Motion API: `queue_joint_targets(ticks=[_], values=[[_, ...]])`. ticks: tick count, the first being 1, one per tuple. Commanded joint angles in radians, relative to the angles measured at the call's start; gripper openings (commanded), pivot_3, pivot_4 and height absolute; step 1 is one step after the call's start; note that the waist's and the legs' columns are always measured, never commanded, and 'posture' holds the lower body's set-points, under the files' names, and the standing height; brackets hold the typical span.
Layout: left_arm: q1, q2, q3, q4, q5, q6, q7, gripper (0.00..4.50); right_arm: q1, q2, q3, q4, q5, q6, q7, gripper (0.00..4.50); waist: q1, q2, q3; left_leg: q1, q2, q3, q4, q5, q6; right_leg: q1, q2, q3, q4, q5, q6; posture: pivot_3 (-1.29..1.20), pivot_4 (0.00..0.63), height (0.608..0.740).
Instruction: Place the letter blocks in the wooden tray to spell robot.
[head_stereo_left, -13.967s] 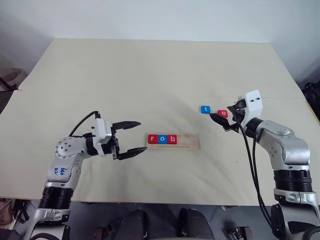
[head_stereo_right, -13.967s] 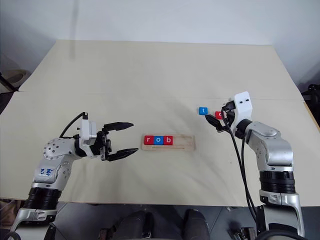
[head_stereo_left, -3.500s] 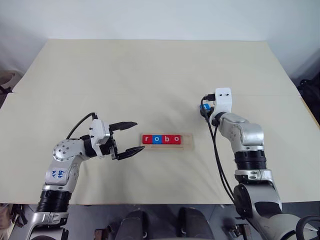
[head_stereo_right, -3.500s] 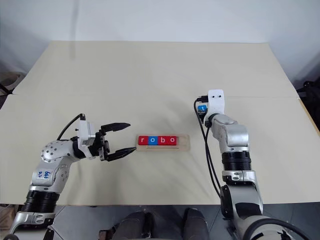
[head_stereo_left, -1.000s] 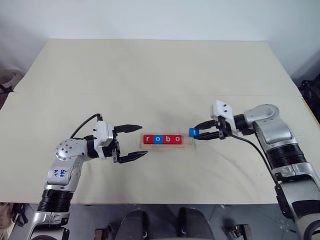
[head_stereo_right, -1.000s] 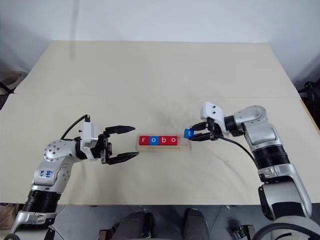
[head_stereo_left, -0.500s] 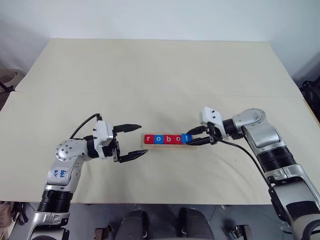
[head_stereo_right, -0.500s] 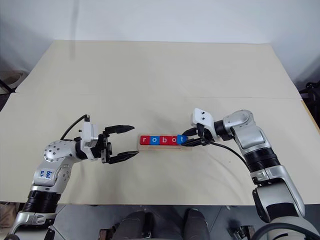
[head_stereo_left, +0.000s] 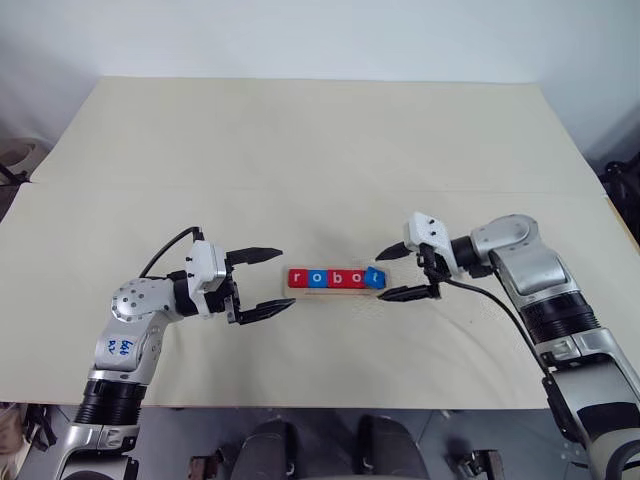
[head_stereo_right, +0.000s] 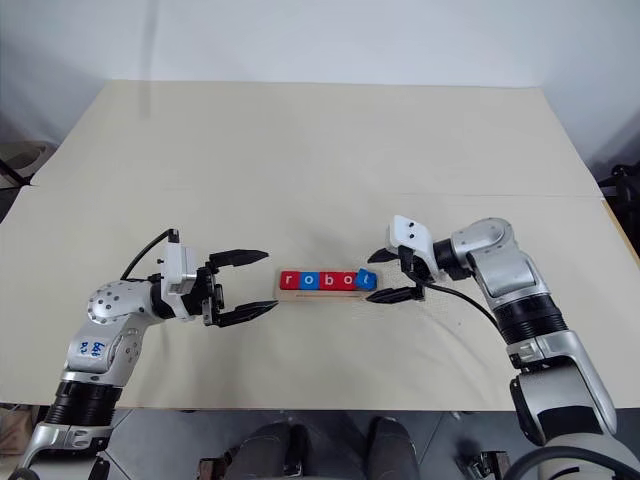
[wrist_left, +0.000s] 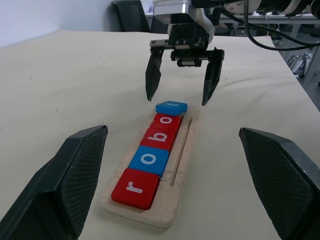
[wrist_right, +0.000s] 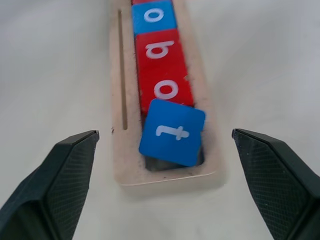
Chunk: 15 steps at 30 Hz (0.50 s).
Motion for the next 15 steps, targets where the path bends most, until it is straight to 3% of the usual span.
queue_joint_targets(ticks=[1, 13, 15], values=[[0.005, 0.008, 0.021, -0.039, -0.013, -0.012, 0.0, 4.5, 0.006, -0.016, -0.051, -0.055, 0.047, 0.004, 0.004, 4.11, 0.001, 0.0, 0.0, 0.0, 0.0, 0.0, 0.0, 0.0, 0.0, 0.0, 0.0, 0.0, 0.0, 0.0, 0.0, 0.0, 0.15, 0.74], [-0.005, 0.006, 0.016, -0.033, -0.009, -0.012, 0.0, 4.5, 0.019, 0.056, 0.007, -0.093, 0.01, 0.014, -0.085, 0.11, 0.001, 0.0, 0.0, 0.0, 0.0, 0.0, 0.0, 0.0, 0.0, 0.0, 0.0, 0.0, 0.0, 0.0, 0.0, 0.0, 0.15, 0.74], [-0.005, 0.006, 0.016, -0.034, -0.009, -0.012, 0.002, 4.5, 0.016, 0.062, 0.018, -0.088, -0.005, 0.019, -0.097, 0.05, 0.001, 0.0, 0.0, 0.0, 0.0, 0.0, 0.0, 0.0, 0.0, 0.0, 0.0, 0.0, 0.0, 0.0, 0.0, 0.0, 0.15, 0.74]])
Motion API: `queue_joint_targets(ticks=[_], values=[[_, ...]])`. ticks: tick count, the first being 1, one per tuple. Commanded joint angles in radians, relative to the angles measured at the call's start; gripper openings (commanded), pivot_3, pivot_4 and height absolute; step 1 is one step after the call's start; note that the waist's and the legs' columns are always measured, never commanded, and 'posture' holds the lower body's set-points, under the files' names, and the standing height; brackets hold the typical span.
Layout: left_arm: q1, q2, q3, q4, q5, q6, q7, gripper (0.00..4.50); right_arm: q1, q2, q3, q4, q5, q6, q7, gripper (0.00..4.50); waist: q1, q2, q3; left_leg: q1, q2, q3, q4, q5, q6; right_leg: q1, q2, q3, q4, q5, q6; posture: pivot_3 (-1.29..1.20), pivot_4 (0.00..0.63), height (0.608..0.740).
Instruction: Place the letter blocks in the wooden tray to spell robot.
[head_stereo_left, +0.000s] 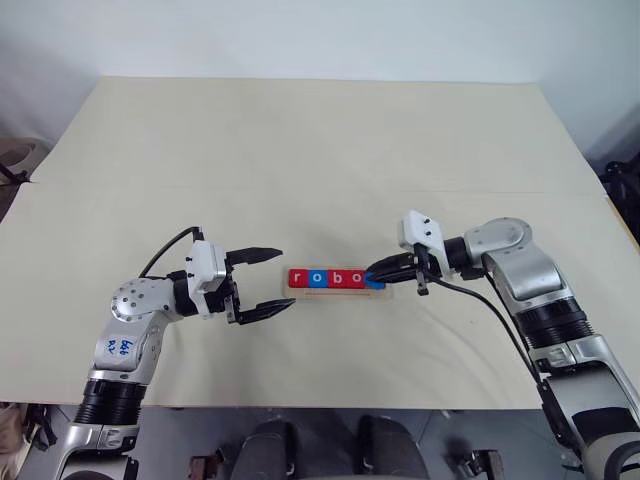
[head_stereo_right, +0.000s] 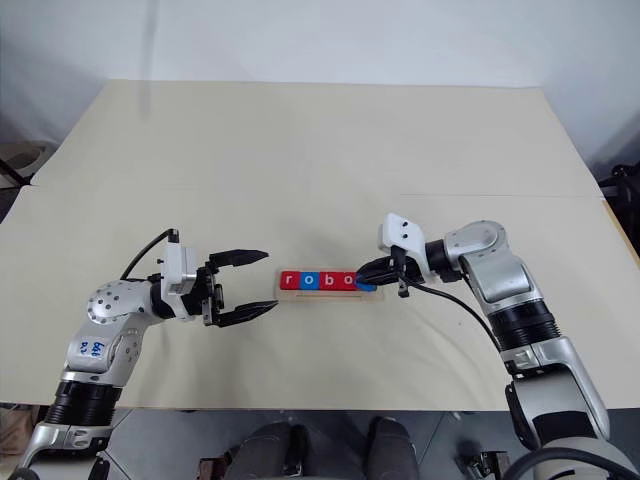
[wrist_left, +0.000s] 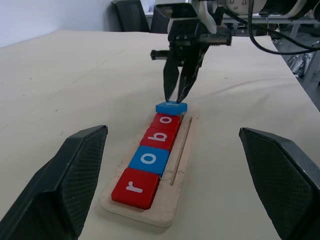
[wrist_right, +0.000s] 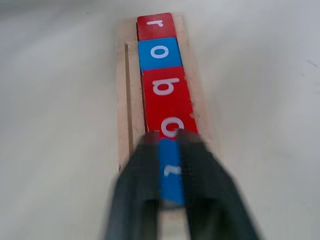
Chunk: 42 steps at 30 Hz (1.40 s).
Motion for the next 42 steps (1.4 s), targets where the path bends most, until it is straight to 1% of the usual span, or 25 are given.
queue_joint_targets(ticks=[1, 9, 11, 15, 18, 23, 28, 30, 42], values=[[-0.004, 0.005, 0.016, -0.035, -0.008, -0.012, 0.003, 4.5, -0.013, 0.003, 0.016, -0.014, -0.021, -0.002, -0.019, 0.05, 0.0, 0.0, 0.0, 0.0, 0.0, 0.0, 0.0, 0.0, 0.0, 0.0, 0.0, 0.0, 0.0, 0.0, 0.0, 0.0, 0.15, 0.74], [0.003, 0.009, 0.022, -0.042, -0.009, -0.009, 0.011, 4.5, 0.008, -0.041, 0.028, -0.034, -0.021, 0.009, 0.031, 0.05, 0.004, 0.0, 0.0, 0.0, 0.0, 0.0, 0.0, 0.0, 0.0, 0.0, 0.0, 0.0, 0.0, 0.0, 0.0, 0.0, 0.15, 0.74], [0.003, 0.009, 0.022, -0.043, -0.009, -0.009, 0.013, 4.5, 0.005, -0.043, 0.017, -0.037, -0.006, 0.011, 0.038, 0.05, 0.003, 0.0, 0.0, 0.0, 0.0, 0.0, 0.0, 0.0, 0.0, 0.0, 0.0, 0.0, 0.0, 0.0, 0.0, 0.0, 0.15, 0.74], [0.004, 0.008, 0.021, -0.044, -0.01, -0.009, 0.016, 4.5, -0.005, -0.042, -0.045, -0.077, 0.083, 0.065, 0.062, 0.05, 0.004, 0.0, 0.0, 0.0, 0.0, 0.0, 0.0, 0.0, 0.0, 0.0, 0.0, 0.0, 0.0, 0.0, 0.0, 0.0, 0.15, 0.74], [0.007, 0.009, 0.021, -0.046, -0.011, -0.008, 0.016, 4.5, -0.001, -0.066, -0.074, -0.09, 0.107, 0.084, 0.064, 0.05, 0.006, 0.0, 0.0, 0.0, 0.0, 0.0, 0.0, 0.0, 0.0, 0.0, 0.0, 0.0, 0.0, 0.0, 0.0, 0.0, 0.15, 0.74], [0.009, 0.007, 0.019, -0.046, -0.012, -0.008, 0.016, 4.5, -0.011, -0.108, -0.091, 0.017, 0.04, 0.011, -0.007, 0.05, 0.013, 0.0, 0.0, 0.0, 0.0, 0.0, 0.0, 0.0, 0.0, 0.0, 0.0, 0.0, 0.0, 0.0, 0.0, 0.0, 0.15, 0.74], [0.001, 0.002, 0.014, -0.041, -0.011, -0.009, 0.016, 4.5, -0.024, -0.118, -0.062, 0.11, -0.039, -0.062, -0.062, 0.05, 0.01, 0.0, 0.0, 0.0, 0.0, 0.001, 0.0, 0.0, 0.0, 0.0, 0.0, 0.0, 0.0, 0.0, 0.0, 0.0, 0.15, 0.74], [-0.001, 0.001, 0.014, -0.039, -0.011, -0.01, 0.016, 4.5, -0.024, -0.115, -0.059, 0.125, -0.052, -0.082, -0.063, 0.05, 0.01, 0.0, 0.0, 0.0, 0.0, 0.001, 0.0, 0.0, 0.0, 0.0, 0.0, 0.0, 0.0, 0.0, 0.0, 0.0, 0.15, 0.74], [-0.006, 0.004, 0.017, -0.036, -0.008, -0.011, 0.017, 4.5, 0.018, -0.074, -0.052, 0.04, -0.03, -0.038, -0.027, 0.05, 0.013, 0.0, 0.0, 0.0, 0.0, 0.0, 0.0, 0.0, 0.0, 0.0, 0.0, 0.0, 0.0, 0.0, 0.0, 0.0, 0.15, 0.74]])
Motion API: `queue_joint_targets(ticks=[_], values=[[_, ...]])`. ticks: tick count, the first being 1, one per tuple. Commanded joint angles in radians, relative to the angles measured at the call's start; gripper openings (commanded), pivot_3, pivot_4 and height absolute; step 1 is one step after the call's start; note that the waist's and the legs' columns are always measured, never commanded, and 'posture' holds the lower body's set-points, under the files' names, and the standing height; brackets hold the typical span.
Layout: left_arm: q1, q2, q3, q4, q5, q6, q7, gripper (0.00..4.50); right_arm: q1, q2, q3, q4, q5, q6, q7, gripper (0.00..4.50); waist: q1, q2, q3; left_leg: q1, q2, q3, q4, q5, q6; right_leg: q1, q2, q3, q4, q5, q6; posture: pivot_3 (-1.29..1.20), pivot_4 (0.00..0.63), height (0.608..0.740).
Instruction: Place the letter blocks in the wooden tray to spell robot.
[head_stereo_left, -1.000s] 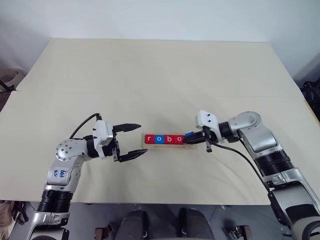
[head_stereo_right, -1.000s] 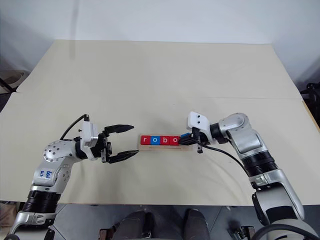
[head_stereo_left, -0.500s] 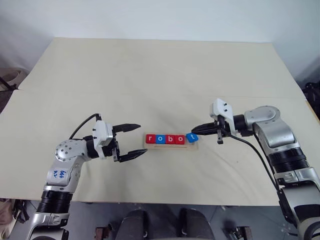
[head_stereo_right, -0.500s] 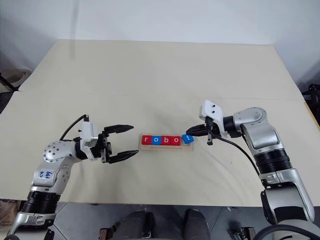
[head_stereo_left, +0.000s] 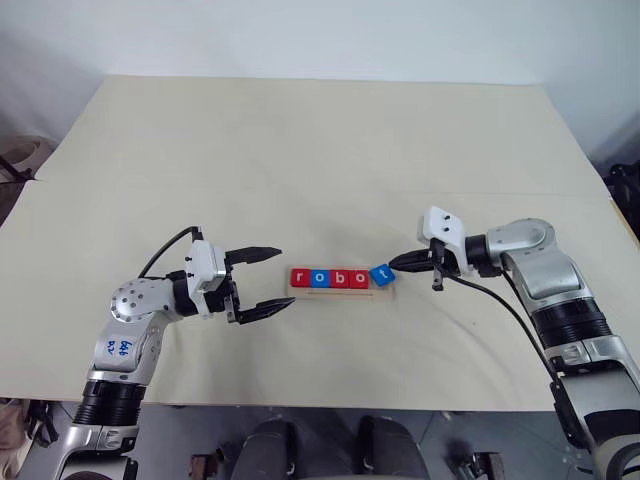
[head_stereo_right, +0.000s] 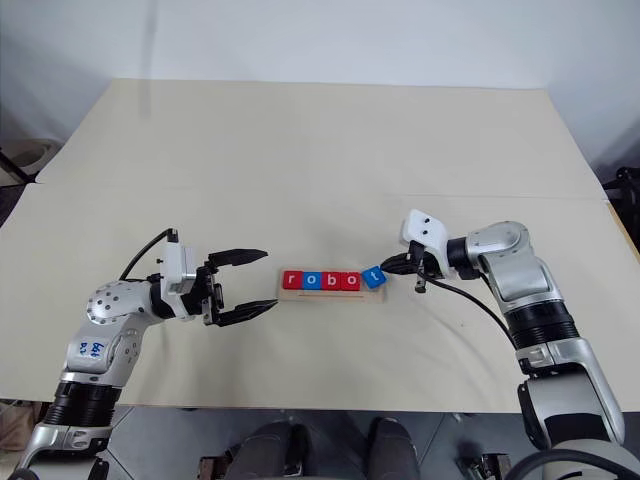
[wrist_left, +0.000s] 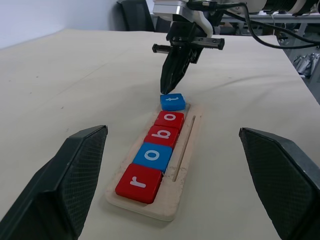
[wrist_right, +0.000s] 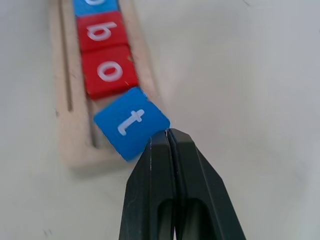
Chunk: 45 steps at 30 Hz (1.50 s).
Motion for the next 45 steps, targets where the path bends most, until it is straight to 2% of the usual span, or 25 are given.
queue_joint_targets(ticks=[1, 13, 25, 27, 30, 36, 45], values=[[-0.01, 0.003, 0.016, -0.031, -0.008, -0.011, 0.005, 4.5, 0.009, -0.004, -0.001, -0.041, 0.014, 0.01, 0.011, 0.05, 0.0, 0.0, 0.0, 0.0, 0.0, 0.0, 0.0, 0.0, 0.0, 0.0, 0.0, 0.0, 0.0, 0.0, 0.0, 0.0, 0.15, 0.74], [-0.017, 0.004, 0.017, -0.025, -0.008, -0.012, 0.004, 4.5, 0.048, -0.028, -0.001, -0.134, 0.024, 0.071, 0.044, 0.05, -0.001, 0.0, 0.0, 0.0, 0.0, 0.0, 0.0, 0.0, 0.0, 0.0, 0.0, 0.0, 0.0, 0.0, 0.0, 0.0, 0.15, 0.74], [-0.02, 0.001, 0.013, -0.021, -0.009, -0.012, -0.002, 4.5, 0.041, -0.053, -0.032, -0.142, 0.044, 0.064, 0.044, 0.05, -0.001, 0.0, 0.0, 0.0, 0.0, 0.0, 0.0, 0.0, 0.0, 0.0, 0.0, 0.0, 0.0, 0.0, 0.0, 0.0, 0.15, 0.74], [-0.021, 0.001, 0.011, -0.022, -0.008, -0.012, -0.003, 4.5, 0.034, -0.061, -0.032, -0.152, 0.076, 0.09, 0.088, 0.05, 0.0, 0.0, 0.0, 0.0, 0.0, 0.0, 0.0, 0.0, 0.0, 0.0, 0.0, 0.0, 0.0, 0.0, 0.0, 0.0, 0.15, 0.74], [-0.023, 0.002, 0.011, -0.021, -0.009, -0.01, -0.005, 4.5, 0.014, -0.073, -0.006, -0.139, 0.083, 0.104, 0.141, 0.62, 0.0, 0.0, 0.0, 0.0, 0.0, 0.0, 0.0, 0.0, 0.0, 0.0, 0.0, 0.0, 0.0, 0.0, 0.0, 0.0, 0.15, 0.74], [-0.019, 0.002, 0.012, -0.028, -0.009, -0.007, 0.0, 4.5, -0.045, -0.047, 0.037, -0.02, 0.028, -0.065, 0.171, 2.64, -0.002, 0.0, 0.0, 0.0, 0.0, 0.0, 0.0, 0.0, 0.0, 0.0, 0.0, 0.0, 0.0, 0.0, 0.0, 0.0, 0.15, 0.74], [0.001, 0.009, 0.023, -0.054, -0.012, -0.001, 0.019, 4.5, -0.118, 0.004, 0.088, 0.161, -0.025, -0.209, 0.21, 2.64, -0.002, 0.0, 0.0, 0.0, 0.0, 0.0, 0.0, 0.0, 0.0, 0.0, 0.0, 0.0, 0.0, 0.0, 0.0, 0.0, 0.15, 0.74]])
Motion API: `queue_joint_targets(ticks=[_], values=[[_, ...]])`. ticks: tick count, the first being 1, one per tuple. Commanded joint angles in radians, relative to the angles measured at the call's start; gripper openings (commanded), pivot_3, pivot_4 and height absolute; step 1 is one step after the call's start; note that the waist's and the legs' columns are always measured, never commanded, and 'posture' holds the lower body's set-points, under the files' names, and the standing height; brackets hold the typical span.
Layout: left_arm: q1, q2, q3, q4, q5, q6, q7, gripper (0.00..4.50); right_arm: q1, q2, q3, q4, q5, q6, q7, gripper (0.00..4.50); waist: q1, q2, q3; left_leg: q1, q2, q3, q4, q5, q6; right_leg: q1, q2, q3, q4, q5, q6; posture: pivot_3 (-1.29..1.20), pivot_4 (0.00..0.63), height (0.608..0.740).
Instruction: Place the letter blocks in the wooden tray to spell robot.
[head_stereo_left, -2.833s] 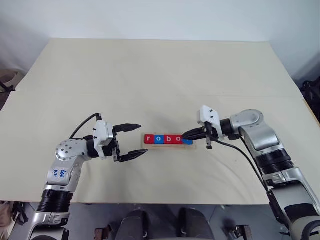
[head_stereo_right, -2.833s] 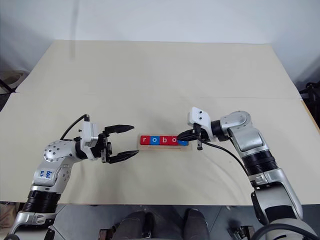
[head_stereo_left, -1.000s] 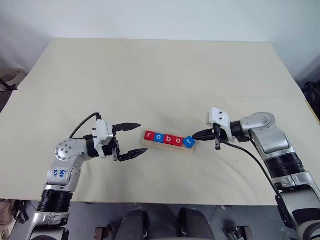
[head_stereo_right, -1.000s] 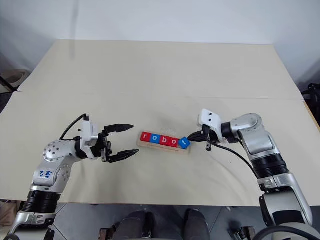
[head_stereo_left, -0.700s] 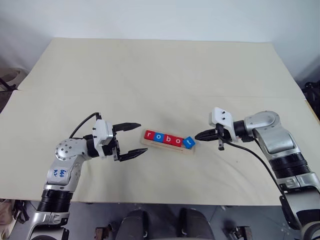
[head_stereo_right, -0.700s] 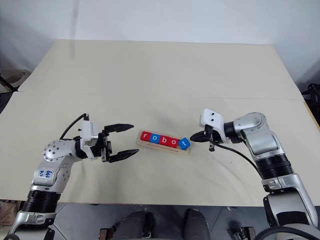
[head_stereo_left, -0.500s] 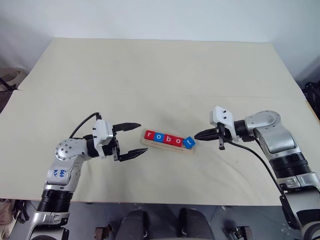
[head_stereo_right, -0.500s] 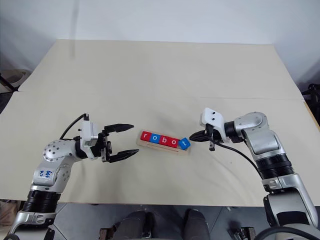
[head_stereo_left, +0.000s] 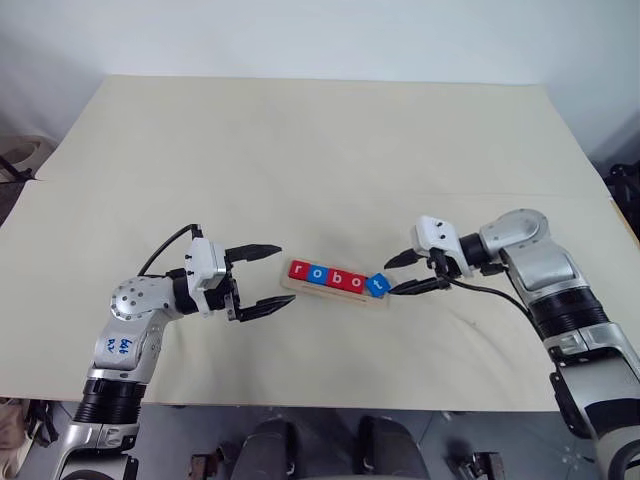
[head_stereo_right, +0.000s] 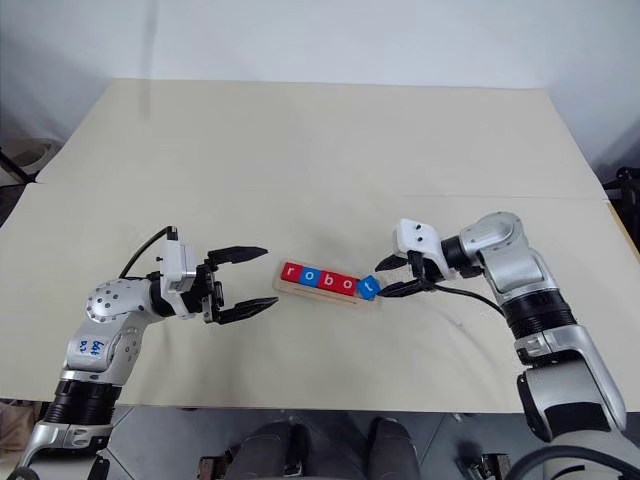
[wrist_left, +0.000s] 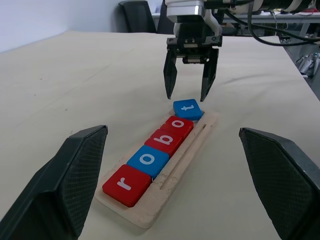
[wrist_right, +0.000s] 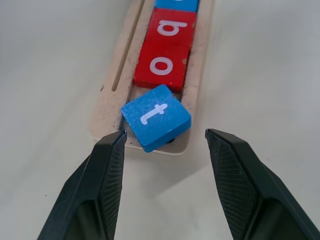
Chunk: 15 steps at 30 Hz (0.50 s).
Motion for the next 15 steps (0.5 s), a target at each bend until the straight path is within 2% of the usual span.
queue_joint_targets(ticks=[1, 15], values=[[0.009, 0.009, 0.023, -0.053, -0.012, -0.001, 0.011, 4.5, -0.039, 0.012, 0.003, 0.05, -0.016, -0.068, 0.019, 2.64, 0.0, 0.0, 0.0, 0.0, 0.0, 0.0, 0.0, 0.0, 0.0, 0.0, 0.0, 0.0, 0.0, 0.0, 0.0, 0.0, 0.15, 0.74], [0.029, 0.018, 0.036, -0.081, -0.015, 0.007, 0.027, 4.5, -0.073, 0.052, 0.016, 0.122, -0.044, -0.177, 0.061, 2.64, -0.001, 0.0, 0.0, 0.0, 0.0, 0.0, 0.0, 0.0, 0.0, 0.0, 0.0, 0.0, 0.0, 0.0, 0.0, 0.0, 0.15, 0.74]])
